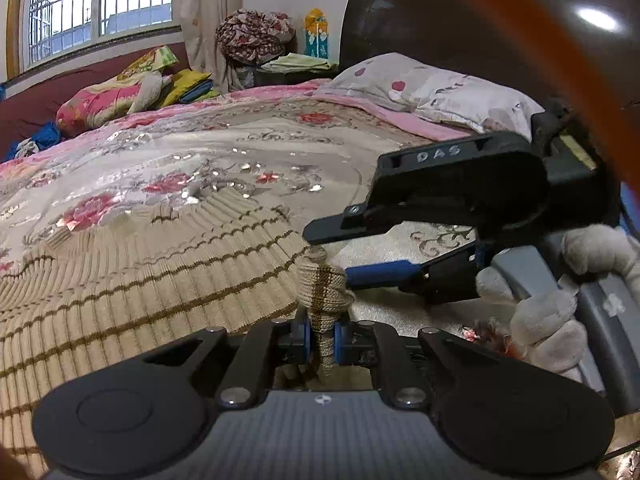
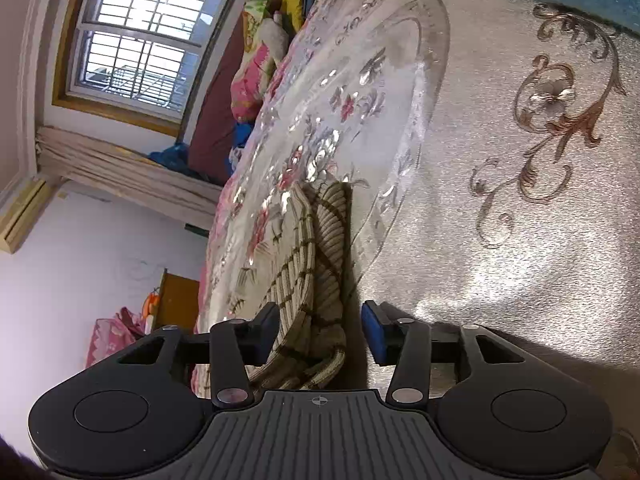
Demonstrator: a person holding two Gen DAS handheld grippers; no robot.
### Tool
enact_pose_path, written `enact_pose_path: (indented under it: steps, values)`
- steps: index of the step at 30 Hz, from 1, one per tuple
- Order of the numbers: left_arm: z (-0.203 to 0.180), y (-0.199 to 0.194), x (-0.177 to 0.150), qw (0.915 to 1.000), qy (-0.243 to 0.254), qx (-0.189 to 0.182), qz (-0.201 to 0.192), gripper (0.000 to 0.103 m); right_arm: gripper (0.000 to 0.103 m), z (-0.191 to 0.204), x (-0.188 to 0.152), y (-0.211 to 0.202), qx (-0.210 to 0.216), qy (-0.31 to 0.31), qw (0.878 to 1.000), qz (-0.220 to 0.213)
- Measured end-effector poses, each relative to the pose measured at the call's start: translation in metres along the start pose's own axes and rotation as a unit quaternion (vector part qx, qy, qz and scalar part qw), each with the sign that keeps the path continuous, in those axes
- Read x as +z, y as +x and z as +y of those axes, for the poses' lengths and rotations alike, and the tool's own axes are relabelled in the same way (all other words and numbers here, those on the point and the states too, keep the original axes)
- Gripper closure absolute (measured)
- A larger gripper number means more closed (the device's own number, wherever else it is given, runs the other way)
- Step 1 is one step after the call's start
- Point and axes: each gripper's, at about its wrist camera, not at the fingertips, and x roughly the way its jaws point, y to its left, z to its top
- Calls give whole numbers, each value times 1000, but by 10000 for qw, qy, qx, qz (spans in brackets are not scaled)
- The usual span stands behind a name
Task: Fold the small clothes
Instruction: 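Grasp the sweater edge with the right gripper while the left gripper holds its edge, then lift the striped sweater edge with both grippers and fold it over the bundle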
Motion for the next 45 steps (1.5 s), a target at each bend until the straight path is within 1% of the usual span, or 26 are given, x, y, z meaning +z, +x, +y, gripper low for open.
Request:
enact_pose_path:
  steps: [6,10,12,17,21,28,31,36,37,38,39,40,42,45]
  values:
    - [7,-5,2,9998,-112,-136,-77,87,53,5,-3,3,-17,-100,9999,17]
    - [14,-7,0,9992,-321,-221,-131,87,48,3,-1,4,76,90,9999,34]
    - [16,-8,0,9987,-394,-270,-178,87,48,1,3,7,161,271,9995,19]
    - [22,-8,-2,9978,-484,-388,-254,87,48,-1,12,16,182,545,9982,-182]
    - [27,-10,-3,9967,-594,-462,-319,87,48,4,19,32,79,554,9982,-208]
    - [34,-12,1,9946,-752,-558,-456,87,49,20,30,65,-129,294,9995,-43]
    - [36,-13,1,9937,-805,-582,-512,87,49,22,33,71,-128,329,9994,-45]
    - [40,-13,-1,9924,-911,-628,-532,87,50,13,31,66,91,562,9982,-191]
    - [39,-12,-1,9926,-902,-620,-517,87,54,13,30,67,76,532,9983,-218]
    - [38,-11,-2,9927,-902,-618,-503,87,64,15,29,68,-28,438,9988,-231]
    - [38,-12,-2,9928,-906,-610,-501,87,71,18,28,70,-199,329,9990,-221]
    - [38,-14,-2,9924,-926,-616,-521,87,81,20,27,74,-378,215,9989,-183]
    - [40,-19,-2,9912,-999,-622,-602,87,84,22,25,75,-430,201,9987,-193]
    - [48,-30,1,9882,-1149,-643,-781,87,86,31,23,66,-320,211,9987,-325]
